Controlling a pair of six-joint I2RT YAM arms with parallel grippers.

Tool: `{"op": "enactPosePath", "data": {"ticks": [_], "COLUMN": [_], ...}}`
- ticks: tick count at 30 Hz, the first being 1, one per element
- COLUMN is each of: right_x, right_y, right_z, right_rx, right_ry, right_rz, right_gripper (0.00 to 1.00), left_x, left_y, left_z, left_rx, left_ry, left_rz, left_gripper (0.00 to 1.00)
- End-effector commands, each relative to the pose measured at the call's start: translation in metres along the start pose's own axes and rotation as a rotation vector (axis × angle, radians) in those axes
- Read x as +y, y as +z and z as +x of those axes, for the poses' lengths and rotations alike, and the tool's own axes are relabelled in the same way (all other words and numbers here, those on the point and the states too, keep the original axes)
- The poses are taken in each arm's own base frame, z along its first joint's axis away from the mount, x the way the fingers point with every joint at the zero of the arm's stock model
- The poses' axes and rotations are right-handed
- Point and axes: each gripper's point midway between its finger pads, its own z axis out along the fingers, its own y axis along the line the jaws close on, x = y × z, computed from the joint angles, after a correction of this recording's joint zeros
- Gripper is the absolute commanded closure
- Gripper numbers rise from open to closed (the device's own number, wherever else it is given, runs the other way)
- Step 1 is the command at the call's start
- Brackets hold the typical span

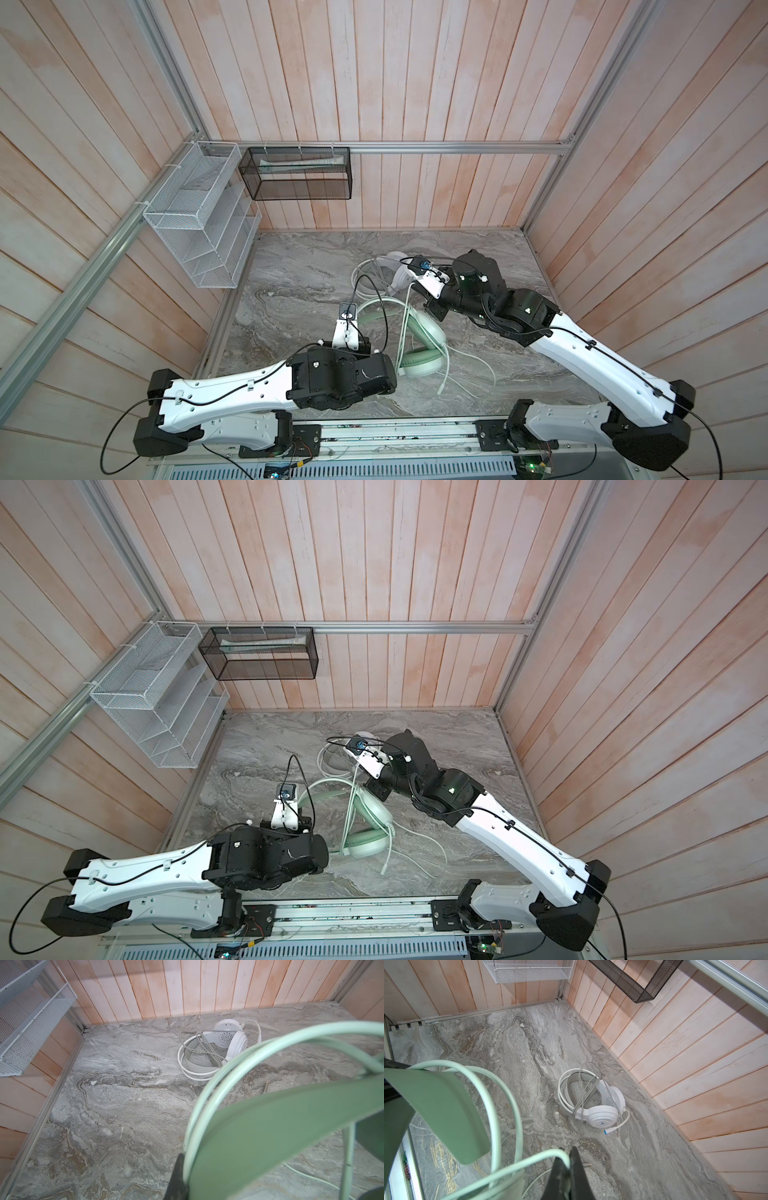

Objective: Wrap the headphones

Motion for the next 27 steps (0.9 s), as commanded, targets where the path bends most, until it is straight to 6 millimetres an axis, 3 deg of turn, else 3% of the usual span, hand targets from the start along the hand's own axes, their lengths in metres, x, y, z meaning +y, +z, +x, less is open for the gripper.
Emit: {"op": "enactPosePath", "data": {"ticks": [1,5,15,22,27], "right_x": [-0.047,-0.046,-0.030,-0.002,0.012], "right_y": [-0.013,-0.012,0.010,0.031,0.042], "right_z": [-0.038,-0.033,0.007,0.028,0.048], "right_rx": [-0.178,-0.193,-0.188,-0.189,-0.200], "right_ry": [0.075,0.099,0.181,0.222,0.243], "right_rz": [0.180,0.185,0.128,-0.010,-0.054], "right_gripper": [1.00,0.97,0.72,0.65,0.64], "left_x": [0.008,0.007,0.010,0.006,0.014], "left_y": [-0.011,-0.018,-0.052,-0.075,-0.092], "left_z": [0.011,0.004,-0.044,-0.076,-0.099], "left_rx": [0.067,0.055,-0.026,-0.065,-0.103], "left_ry": [0.089,0.034,-0.197,-0.266,-0.332], "left_rz": [0.038,0.094,0.320,0.426,0.496], "left_gripper": [1.00,1.00,1.00,1.00,1.00]}}
